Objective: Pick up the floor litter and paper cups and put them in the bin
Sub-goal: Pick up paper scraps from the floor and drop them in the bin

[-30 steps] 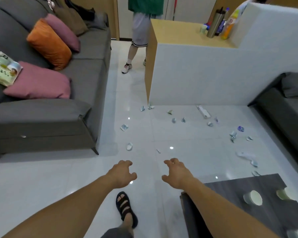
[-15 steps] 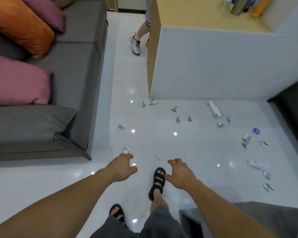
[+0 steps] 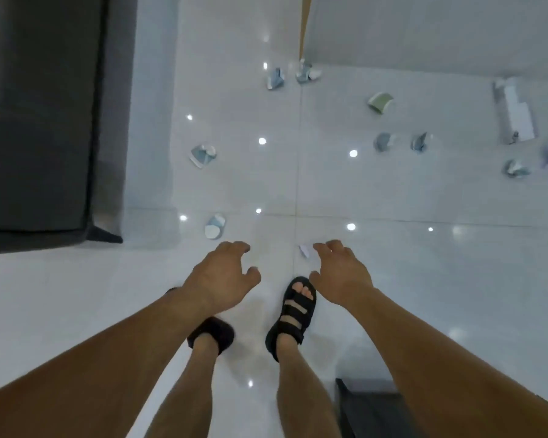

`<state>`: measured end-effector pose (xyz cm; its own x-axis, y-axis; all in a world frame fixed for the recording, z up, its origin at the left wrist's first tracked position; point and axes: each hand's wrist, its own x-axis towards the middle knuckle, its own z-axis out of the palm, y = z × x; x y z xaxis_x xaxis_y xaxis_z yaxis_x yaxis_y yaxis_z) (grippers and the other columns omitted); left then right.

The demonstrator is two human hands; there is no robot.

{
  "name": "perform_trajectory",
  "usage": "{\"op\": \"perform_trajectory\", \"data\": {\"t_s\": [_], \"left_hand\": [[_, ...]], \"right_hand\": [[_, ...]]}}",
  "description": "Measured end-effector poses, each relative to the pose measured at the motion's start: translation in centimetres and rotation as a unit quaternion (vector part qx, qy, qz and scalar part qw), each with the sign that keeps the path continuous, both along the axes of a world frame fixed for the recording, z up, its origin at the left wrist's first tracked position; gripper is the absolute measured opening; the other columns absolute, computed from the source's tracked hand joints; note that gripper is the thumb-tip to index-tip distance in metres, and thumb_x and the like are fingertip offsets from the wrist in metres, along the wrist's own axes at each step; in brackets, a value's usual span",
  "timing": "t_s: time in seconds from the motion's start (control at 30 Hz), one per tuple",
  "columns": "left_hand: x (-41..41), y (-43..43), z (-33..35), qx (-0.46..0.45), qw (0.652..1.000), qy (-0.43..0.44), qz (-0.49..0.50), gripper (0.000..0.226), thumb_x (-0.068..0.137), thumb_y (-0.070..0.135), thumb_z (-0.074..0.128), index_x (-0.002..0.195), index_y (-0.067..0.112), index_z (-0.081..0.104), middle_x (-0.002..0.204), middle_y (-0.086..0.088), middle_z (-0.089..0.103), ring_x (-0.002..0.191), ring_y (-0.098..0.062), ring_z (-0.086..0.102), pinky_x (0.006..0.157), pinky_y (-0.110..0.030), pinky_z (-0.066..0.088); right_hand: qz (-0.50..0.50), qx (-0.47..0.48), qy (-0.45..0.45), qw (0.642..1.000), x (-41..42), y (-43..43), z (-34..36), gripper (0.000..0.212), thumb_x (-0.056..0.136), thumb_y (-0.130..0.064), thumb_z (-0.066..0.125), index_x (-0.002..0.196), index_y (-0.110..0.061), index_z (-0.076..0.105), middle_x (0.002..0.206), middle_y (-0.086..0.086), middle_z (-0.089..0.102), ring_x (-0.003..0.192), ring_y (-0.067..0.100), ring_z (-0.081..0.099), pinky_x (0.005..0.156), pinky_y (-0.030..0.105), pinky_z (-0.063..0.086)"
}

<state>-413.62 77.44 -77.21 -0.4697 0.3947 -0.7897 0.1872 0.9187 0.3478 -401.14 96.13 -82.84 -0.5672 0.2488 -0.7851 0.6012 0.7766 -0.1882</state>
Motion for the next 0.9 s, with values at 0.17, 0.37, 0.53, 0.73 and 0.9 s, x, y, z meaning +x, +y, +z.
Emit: {"op": "perform_trajectory", "data": {"t_s": [0.17, 0.37, 0.53, 0.73, 0.9], "left_hand": [[0.5, -0.9, -16.8, -0.007, 1.000, -0.017, 0.014, 0.056, 0.091, 0.048, 0.048, 0.143, 0.030, 0.035, 0.143, 0.005, 0.040, 0.120, -0.013, 0.047, 0.089, -0.023, 0.030], [3.2, -4.9, -30.2, -0.023, 0.997, -0.045, 0.050, 0.056, 0.086, 0.051, 0.051, 0.138, 0.034, 0.040, 0.141, 0.009, 0.043, 0.113, -0.011, 0.052, 0.087, -0.027, 0.035], [3.5, -6.2, -33.2, 0.005, 0.993, -0.082, 0.082, 0.053, 0.090, 0.047, 0.052, 0.139, 0.028, 0.041, 0.138, 0.003, 0.046, 0.116, -0.015, 0.051, 0.092, -0.027, 0.038], [-0.1, -6.0, -27.0, 0.064, 0.971, -0.109, 0.201, 0.053, 0.093, 0.047, 0.047, 0.140, 0.025, 0.039, 0.129, 0.006, 0.052, 0.106, -0.011, 0.053, 0.087, -0.024, 0.041], [-4.5, -7.9, -22.2, 0.103, 0.951, -0.113, 0.268, 0.013, 0.097, 0.024, 0.047, 0.104, 0.029, 0.056, 0.095, 0.009, 0.064, 0.083, 0.000, 0.058, 0.063, -0.005, 0.040]], "right_hand": [[0.018, 0.019, -0.016, 1.000, -0.1, 0.3, -17.8, 0.059, 0.097, -0.031, 0.050, 0.150, -0.019, 0.028, 0.147, 0.009, 0.033, 0.127, 0.029, 0.040, 0.095, 0.039, 0.043], [0.003, 0.046, 0.014, 0.999, 1.3, -1.2, -32.4, 0.049, 0.092, -0.015, 0.052, 0.139, -0.013, 0.039, 0.131, 0.012, 0.038, 0.105, 0.031, 0.050, 0.075, 0.033, 0.040], [-0.080, 0.048, 0.095, 0.991, 1.5, -2.3, -34.9, 0.037, 0.093, -0.012, 0.054, 0.130, -0.010, 0.050, 0.125, 0.012, 0.045, 0.088, 0.028, 0.052, 0.071, 0.031, 0.038], [-0.064, -0.133, 0.296, 0.944, -4.5, -9.8, -26.2, 0.044, 0.084, -0.010, 0.071, 0.125, -0.008, 0.056, 0.113, 0.004, 0.055, 0.083, 0.001, 0.048, 0.071, 0.019, 0.049], [-0.009, -0.221, 0.381, 0.898, -9.8, -15.5, -19.7, 0.049, 0.075, -0.005, 0.074, 0.121, -0.003, 0.059, 0.111, 0.009, 0.057, 0.086, 0.009, 0.057, 0.072, 0.020, 0.052]]}}
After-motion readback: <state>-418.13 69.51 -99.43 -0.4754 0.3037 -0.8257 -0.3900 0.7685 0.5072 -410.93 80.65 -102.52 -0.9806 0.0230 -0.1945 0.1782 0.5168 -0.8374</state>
